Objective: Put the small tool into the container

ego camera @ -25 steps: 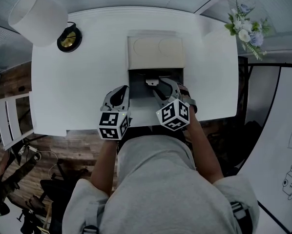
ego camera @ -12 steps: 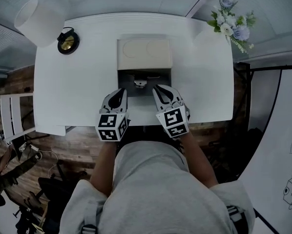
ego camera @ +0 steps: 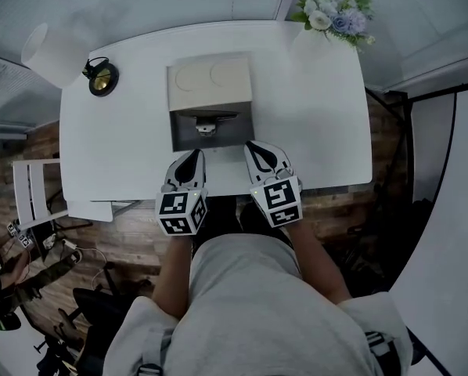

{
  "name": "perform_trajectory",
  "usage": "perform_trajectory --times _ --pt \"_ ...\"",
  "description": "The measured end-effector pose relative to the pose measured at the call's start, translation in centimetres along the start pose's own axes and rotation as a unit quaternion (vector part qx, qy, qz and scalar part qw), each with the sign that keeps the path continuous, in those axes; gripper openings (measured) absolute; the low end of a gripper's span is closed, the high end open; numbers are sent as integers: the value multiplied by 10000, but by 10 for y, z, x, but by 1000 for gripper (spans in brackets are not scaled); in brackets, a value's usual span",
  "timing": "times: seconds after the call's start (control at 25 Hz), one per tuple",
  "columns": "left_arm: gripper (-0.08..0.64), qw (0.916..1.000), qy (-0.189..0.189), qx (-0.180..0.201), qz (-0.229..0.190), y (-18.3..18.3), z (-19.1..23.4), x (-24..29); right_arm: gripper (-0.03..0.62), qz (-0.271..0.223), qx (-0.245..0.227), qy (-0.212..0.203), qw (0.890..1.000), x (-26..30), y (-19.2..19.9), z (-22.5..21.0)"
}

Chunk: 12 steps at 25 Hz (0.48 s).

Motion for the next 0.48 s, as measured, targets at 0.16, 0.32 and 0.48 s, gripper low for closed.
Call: perform_trajectory --times 0.16,0.32,0.48 --pt "23 9995 -96 148 -258 -11 -20 -8 25 -333 -163 49 9993 -20 -12 -8" --pt "23 9975 -208 261 -630 -29 -39 -19 25 -693 -136 24 9975 -39 -31 -12" --pt "23 9945 -259 334 -954 -52 -50 -30 25 -1097 -143 -81 9938 -51 -59 -9"
Point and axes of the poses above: the fingertips, and each gripper's own axes: x forward along the fingers, z to its left, y out of its underside, the point moved 3 cm from there along -x, backward along the fingers, and after that the axes turned 15 degrees about -z, right-handed, at the moved point
